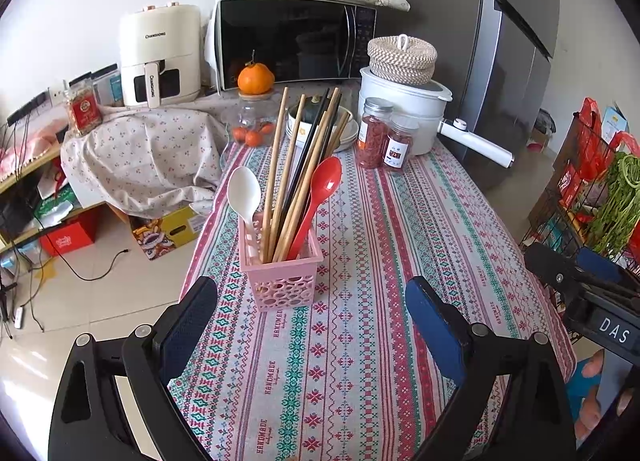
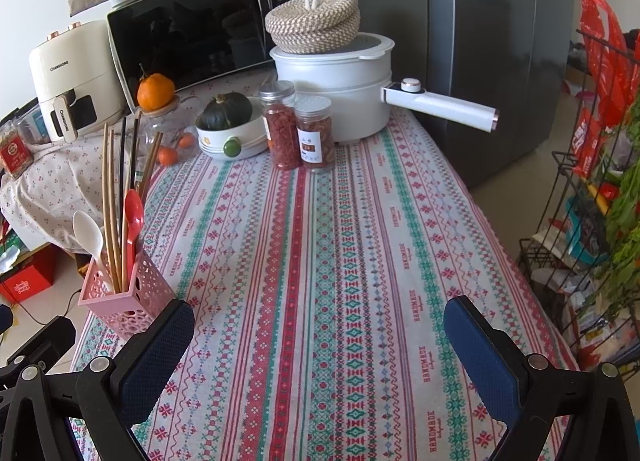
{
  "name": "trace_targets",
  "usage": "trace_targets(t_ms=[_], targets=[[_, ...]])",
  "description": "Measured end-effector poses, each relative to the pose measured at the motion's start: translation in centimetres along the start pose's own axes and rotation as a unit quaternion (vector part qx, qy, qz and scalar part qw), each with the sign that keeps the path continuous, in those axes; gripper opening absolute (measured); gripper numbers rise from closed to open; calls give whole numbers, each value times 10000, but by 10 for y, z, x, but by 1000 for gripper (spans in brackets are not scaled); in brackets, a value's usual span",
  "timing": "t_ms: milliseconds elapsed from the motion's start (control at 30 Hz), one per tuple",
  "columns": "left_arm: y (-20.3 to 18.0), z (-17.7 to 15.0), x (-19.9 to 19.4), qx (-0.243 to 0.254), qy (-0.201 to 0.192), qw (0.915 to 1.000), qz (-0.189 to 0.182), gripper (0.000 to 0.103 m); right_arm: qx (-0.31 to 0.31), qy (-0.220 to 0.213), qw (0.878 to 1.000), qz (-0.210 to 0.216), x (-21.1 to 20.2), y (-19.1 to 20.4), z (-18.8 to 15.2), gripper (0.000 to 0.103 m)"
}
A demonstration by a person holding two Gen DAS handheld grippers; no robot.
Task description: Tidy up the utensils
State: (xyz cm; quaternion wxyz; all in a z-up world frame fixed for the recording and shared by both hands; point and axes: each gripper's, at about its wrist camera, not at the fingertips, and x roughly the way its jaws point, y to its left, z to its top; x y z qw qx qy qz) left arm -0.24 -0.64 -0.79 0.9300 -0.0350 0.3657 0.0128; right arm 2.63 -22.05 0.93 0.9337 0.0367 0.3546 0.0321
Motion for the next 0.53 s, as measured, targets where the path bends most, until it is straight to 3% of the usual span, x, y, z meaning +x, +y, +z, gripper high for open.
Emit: trace_targets(t_ms=[533], targets=[[-2, -1, 2, -35, 75, 9999, -108, 96, 10, 57, 10000, 20, 2, 2, -2, 102]])
